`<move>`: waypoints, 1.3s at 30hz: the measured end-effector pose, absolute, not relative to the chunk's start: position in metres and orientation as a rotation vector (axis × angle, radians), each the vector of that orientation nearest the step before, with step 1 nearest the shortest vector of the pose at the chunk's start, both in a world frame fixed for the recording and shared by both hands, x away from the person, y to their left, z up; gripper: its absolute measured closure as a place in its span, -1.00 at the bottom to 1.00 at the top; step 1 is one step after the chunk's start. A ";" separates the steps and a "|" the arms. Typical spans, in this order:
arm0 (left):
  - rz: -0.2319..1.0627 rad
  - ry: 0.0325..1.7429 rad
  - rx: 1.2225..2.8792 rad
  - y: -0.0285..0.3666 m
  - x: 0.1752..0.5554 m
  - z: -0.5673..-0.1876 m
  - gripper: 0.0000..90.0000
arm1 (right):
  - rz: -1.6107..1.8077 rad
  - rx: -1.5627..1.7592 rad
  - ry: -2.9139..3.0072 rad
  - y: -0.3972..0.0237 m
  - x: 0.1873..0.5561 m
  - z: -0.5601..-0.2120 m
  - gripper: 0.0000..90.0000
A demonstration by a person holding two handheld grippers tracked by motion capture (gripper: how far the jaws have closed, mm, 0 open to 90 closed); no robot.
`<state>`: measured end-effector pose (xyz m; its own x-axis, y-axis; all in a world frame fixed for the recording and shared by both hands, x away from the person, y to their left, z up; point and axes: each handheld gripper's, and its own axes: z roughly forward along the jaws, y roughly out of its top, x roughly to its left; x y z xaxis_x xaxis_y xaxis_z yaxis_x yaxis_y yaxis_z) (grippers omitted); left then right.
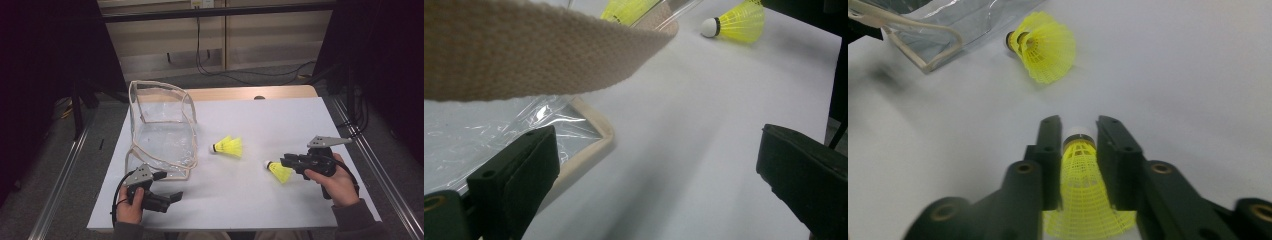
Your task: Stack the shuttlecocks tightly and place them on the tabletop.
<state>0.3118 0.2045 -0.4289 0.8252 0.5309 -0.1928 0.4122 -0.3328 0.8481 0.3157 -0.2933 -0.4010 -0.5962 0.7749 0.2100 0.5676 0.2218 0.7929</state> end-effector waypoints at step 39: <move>0.147 0.691 1.973 0.203 0.314 -0.428 -0.92 | 1.218 1.279 2.340 -0.314 0.306 -0.420 1.00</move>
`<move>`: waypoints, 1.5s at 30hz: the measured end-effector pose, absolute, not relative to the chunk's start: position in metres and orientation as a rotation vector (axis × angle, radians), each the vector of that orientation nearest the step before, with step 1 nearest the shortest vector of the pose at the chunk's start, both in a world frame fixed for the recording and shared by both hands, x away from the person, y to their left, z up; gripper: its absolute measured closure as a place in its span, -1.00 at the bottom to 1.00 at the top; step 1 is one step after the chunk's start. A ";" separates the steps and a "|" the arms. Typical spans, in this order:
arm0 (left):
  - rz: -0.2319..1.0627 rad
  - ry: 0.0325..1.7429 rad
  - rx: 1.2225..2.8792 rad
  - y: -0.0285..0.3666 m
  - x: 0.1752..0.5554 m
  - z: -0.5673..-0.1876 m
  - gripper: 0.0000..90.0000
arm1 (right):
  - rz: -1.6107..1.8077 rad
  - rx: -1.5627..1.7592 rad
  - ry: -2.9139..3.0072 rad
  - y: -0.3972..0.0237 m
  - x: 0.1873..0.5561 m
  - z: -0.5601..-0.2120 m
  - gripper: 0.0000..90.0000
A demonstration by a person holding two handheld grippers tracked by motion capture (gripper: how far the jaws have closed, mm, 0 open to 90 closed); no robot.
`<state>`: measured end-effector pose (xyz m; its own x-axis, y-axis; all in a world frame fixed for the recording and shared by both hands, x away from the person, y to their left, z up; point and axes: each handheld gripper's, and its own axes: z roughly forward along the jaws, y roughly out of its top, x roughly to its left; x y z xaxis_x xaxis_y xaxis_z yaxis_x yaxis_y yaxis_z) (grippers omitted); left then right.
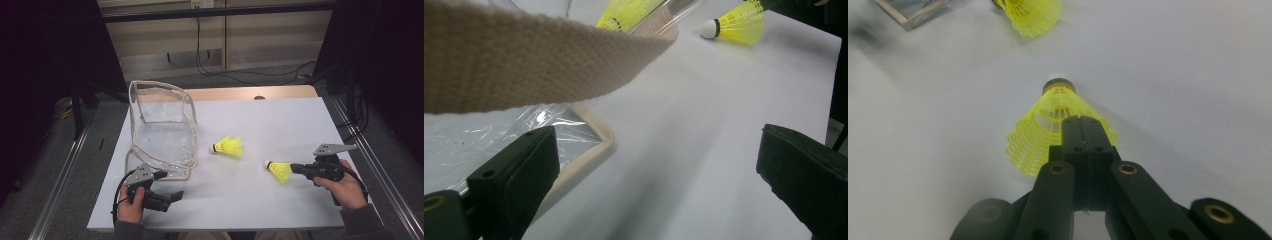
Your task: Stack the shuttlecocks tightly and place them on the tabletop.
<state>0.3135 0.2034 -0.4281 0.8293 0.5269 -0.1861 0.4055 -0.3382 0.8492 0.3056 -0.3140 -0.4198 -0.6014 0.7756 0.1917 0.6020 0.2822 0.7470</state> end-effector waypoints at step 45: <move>0.160 0.698 1.974 0.205 0.311 -0.427 -0.92 | 1.271 1.292 2.214 -0.321 0.314 -0.420 0.87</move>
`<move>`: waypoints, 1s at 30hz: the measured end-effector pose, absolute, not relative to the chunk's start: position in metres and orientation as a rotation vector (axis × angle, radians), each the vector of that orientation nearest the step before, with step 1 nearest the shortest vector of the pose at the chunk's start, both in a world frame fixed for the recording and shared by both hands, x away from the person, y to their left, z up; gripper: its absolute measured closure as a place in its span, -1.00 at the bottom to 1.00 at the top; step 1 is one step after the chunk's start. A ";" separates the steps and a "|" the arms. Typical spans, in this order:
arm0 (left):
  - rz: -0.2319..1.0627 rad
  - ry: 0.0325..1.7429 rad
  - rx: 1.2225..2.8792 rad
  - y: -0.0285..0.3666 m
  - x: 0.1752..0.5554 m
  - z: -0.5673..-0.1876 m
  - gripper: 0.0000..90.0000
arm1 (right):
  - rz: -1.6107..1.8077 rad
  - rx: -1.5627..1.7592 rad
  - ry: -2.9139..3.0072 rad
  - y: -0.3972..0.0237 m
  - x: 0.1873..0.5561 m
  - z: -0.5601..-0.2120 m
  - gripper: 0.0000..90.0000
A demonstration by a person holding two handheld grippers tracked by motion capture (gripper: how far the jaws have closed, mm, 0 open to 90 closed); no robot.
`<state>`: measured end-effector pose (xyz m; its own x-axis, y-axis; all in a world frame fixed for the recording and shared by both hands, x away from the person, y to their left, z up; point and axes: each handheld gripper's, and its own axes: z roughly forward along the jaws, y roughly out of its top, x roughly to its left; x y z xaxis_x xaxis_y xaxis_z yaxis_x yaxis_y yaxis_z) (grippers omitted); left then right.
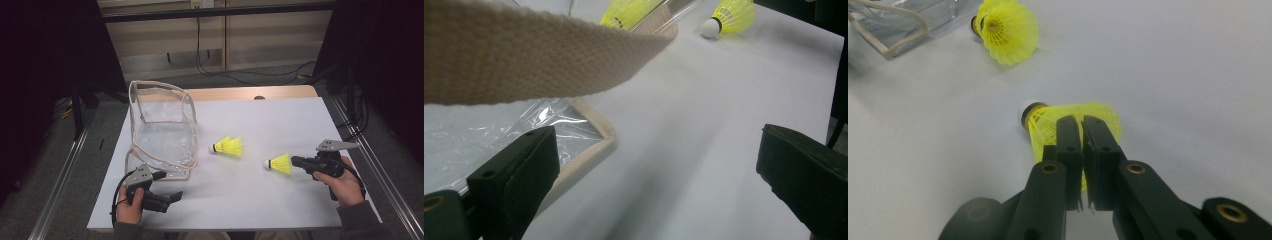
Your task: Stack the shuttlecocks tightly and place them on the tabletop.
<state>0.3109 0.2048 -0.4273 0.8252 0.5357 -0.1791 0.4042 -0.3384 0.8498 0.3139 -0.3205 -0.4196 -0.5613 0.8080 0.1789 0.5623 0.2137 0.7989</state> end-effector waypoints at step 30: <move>0.158 0.692 1.971 0.204 0.312 -0.427 -0.92 | 1.299 1.282 2.311 -0.299 0.315 -0.435 -0.11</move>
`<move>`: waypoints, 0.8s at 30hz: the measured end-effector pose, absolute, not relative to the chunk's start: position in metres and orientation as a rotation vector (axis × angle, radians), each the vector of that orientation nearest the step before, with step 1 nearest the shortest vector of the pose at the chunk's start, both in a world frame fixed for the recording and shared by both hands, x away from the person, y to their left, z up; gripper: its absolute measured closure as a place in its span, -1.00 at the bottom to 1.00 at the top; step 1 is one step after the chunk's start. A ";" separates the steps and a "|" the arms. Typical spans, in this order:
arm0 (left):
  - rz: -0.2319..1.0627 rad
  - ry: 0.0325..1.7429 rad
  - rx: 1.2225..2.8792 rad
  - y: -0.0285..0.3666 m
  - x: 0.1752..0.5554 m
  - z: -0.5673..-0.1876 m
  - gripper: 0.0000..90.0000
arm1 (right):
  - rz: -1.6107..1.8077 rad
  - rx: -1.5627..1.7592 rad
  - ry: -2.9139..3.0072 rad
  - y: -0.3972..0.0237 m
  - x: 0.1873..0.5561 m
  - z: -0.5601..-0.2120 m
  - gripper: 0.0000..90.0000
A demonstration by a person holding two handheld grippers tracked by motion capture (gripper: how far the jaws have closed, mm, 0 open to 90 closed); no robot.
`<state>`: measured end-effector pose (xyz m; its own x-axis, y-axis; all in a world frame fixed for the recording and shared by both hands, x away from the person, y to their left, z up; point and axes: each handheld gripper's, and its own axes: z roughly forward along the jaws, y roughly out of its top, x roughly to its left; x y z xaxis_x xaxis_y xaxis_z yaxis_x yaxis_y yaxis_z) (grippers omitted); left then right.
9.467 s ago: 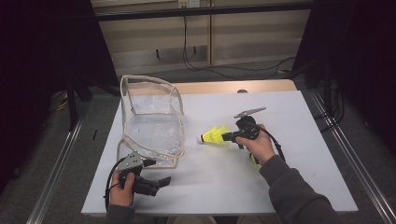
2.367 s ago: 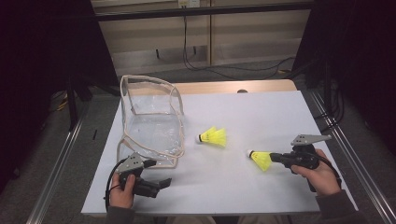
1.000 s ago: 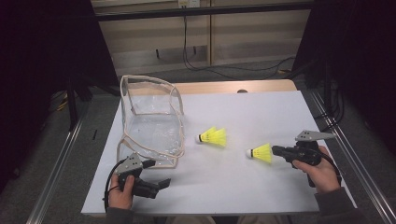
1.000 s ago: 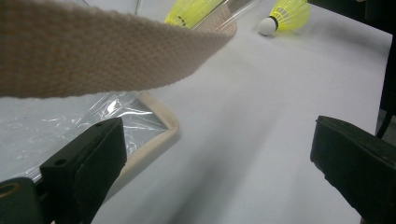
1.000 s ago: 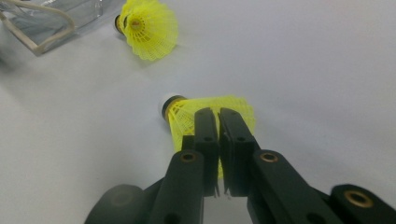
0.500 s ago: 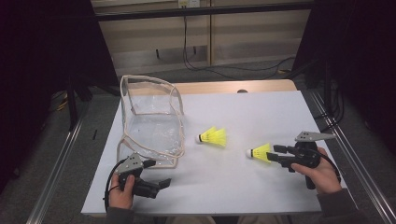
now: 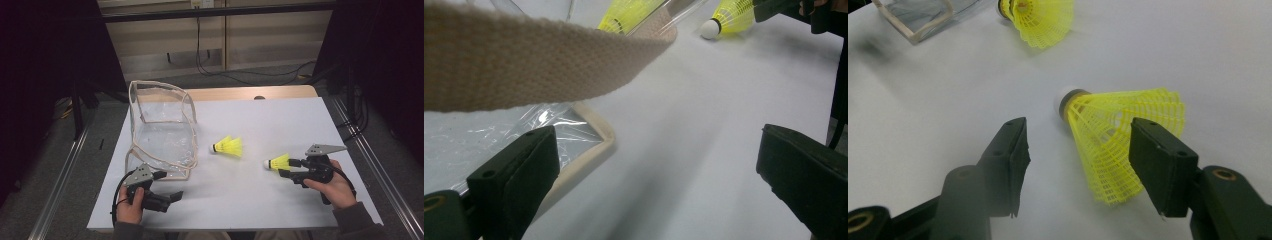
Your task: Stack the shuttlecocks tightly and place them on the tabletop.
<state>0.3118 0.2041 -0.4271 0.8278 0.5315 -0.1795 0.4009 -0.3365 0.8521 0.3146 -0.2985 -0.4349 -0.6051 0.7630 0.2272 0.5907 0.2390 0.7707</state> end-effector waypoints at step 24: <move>0.153 0.694 1.971 0.203 0.312 -0.428 -0.92 | 1.239 1.240 2.326 -0.286 0.321 -0.448 0.34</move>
